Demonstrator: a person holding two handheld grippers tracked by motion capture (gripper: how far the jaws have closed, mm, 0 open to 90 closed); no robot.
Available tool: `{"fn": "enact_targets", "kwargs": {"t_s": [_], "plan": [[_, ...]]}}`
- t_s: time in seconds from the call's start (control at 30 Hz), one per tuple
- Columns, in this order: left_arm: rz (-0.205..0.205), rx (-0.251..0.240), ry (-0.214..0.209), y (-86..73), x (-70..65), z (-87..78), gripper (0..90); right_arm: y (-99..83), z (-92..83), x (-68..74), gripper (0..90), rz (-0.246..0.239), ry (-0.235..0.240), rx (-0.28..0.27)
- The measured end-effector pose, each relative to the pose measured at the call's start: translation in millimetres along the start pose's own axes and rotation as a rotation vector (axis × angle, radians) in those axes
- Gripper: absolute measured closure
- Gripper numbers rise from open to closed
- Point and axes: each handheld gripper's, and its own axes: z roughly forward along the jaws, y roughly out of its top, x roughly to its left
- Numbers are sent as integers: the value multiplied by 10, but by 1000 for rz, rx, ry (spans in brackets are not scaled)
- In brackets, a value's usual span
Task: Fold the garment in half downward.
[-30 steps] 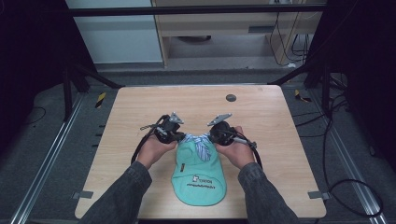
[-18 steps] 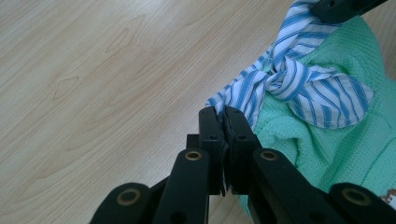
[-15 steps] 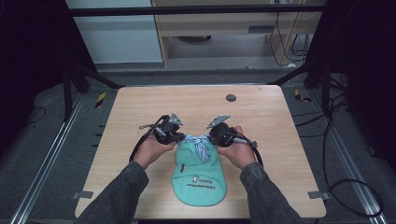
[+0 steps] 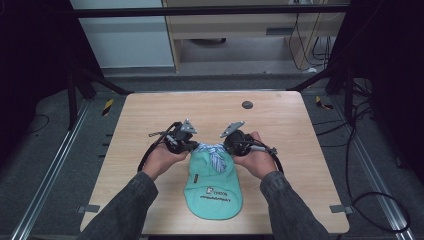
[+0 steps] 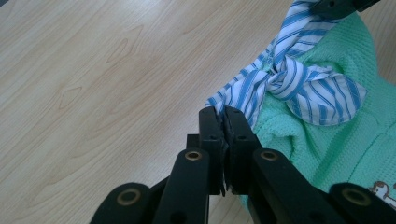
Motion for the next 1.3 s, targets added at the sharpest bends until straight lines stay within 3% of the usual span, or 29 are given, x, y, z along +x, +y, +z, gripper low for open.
{"fn": "enact_targets", "kwargs": {"t_s": [0.47,0.83,1.0,1.3], "plan": [[17,1,28,86,9,-80,876,102,-75,-32,834,-22,-8,-7],[3,-40,50,123,15,-136,876,154,-156,-69,834,-24,-25,-27],[-7,-61,61,158,38,-183,876,171,-187,-93,834,-4,-53,-65],[6,-69,79,204,34,-222,876,177,-227,-106,833,12,-60,-87]]}}
